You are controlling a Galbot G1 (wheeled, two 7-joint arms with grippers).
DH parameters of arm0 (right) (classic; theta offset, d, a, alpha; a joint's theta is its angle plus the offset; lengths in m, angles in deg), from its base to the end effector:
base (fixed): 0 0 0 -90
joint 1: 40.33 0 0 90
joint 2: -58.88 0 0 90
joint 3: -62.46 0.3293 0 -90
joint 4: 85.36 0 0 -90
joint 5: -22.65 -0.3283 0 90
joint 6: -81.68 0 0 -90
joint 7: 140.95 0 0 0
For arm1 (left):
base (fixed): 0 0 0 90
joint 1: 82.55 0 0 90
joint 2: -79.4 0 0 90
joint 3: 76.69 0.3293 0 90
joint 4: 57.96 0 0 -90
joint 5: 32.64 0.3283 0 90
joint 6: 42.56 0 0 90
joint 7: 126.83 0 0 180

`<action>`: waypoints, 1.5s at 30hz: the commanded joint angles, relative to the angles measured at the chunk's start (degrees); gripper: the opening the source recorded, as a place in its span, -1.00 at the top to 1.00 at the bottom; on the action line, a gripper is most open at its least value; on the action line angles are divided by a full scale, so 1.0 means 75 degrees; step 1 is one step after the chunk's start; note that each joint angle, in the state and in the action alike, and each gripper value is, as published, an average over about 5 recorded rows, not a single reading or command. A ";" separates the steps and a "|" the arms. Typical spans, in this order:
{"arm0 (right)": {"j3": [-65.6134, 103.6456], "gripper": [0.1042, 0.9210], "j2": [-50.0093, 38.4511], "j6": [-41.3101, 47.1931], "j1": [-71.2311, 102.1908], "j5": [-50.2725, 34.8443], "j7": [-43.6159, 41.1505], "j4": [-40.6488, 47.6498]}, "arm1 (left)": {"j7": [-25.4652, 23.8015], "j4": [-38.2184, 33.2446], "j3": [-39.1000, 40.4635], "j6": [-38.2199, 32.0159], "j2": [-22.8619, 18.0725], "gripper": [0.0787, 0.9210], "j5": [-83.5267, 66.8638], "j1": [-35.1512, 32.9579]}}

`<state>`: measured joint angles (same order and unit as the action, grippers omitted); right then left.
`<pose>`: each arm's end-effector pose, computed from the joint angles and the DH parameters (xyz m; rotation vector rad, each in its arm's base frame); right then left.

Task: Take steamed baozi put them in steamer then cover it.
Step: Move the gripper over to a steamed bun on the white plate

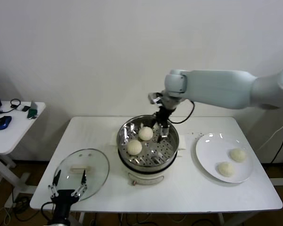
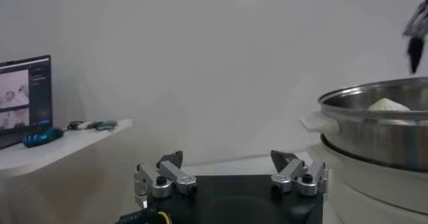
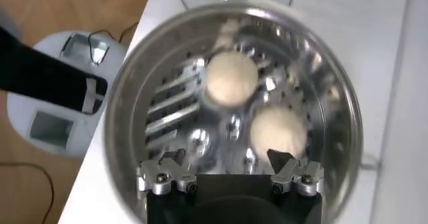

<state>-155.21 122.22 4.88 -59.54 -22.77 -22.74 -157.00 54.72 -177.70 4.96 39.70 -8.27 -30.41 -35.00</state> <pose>0.5323 0.0263 -0.0162 1.5496 -1.2693 1.3143 0.0970 0.0481 -0.3118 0.1616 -3.0437 -0.2509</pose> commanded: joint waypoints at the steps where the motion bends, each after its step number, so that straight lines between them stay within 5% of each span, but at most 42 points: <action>1: -0.0063 -0.76 -0.2397 -0.0344 -0.0482 0.1511 -0.0383 -0.0766 | 0.0027 0.0033 0.0012 0.0071 0.0028 -0.77 -0.0013 0.0010; 17: 0.2132 -0.76 -0.4635 -0.0467 0.3036 0.4486 -0.0334 -0.0345 | 0.0108 0.0076 -0.0043 0.0077 -0.0060 -0.77 0.0073 -0.0101; 45: 0.4374 -0.76 -0.3619 -0.0729 0.5584 0.5553 -0.0279 0.1527 | 0.0155 0.0388 -0.0087 -0.0045 -0.0212 -0.77 0.0208 -0.0236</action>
<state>-126.24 93.23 -0.17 -22.27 16.32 -24.93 -149.59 55.85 -175.08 4.37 39.36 -9.75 -28.88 -36.79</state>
